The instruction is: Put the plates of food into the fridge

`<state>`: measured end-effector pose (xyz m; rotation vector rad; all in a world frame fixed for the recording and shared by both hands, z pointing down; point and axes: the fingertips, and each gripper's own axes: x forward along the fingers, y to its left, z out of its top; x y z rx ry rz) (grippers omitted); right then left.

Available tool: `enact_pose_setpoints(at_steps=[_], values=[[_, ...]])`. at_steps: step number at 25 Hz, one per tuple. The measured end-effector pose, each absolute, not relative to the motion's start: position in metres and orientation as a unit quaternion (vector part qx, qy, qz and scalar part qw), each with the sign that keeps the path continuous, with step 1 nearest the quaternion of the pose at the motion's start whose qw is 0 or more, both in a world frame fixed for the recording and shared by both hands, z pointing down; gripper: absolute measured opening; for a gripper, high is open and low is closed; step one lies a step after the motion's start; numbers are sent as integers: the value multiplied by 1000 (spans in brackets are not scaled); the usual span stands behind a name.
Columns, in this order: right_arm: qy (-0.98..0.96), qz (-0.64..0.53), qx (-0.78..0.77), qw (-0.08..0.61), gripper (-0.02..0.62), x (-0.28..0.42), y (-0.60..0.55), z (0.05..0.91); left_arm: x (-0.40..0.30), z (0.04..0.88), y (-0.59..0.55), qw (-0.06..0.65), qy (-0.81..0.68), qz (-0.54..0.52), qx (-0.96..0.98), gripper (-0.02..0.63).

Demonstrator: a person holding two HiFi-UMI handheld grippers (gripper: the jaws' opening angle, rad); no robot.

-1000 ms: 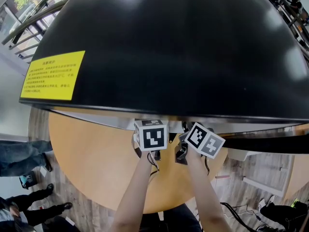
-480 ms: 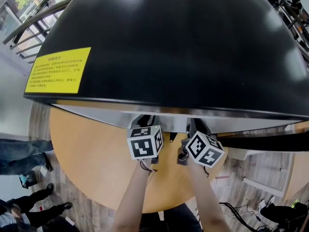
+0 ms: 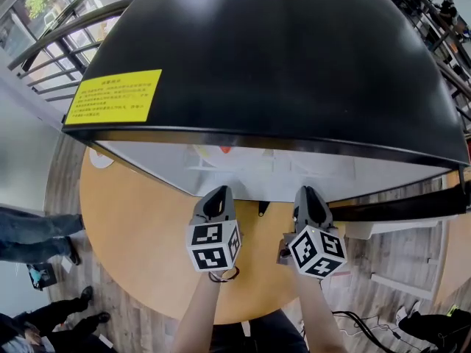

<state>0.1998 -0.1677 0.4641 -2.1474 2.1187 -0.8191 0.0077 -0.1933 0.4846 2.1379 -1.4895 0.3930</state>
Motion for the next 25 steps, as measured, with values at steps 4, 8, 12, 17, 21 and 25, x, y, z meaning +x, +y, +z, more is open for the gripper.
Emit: enact_pose_setpoints(at_steps=[4, 8, 12, 17, 21, 25], values=[[691, -248, -679, 22, 57, 191, -140, 439, 6, 461, -167, 235, -539, 126, 799, 8], [702, -231, -673, 33, 58, 185, -105, 413, 3, 425, -132, 204, -530, 108, 816, 8], [709, -210, -672, 47, 57, 185, -76, 389, -8, 394, -98, 173, -532, 98, 823, 8], [719, -182, -669, 44, 58, 175, -42, 369, -20, 368, -62, 173, -547, 73, 815, 8], [730, -181, -657, 47, 58, 162, -10, 358, -22, 357, -33, 165, -562, 65, 808, 8], [738, -169, -651, 53, 57, 154, 12, 347, -18, 348, -18, 164, -568, 48, 805, 8]])
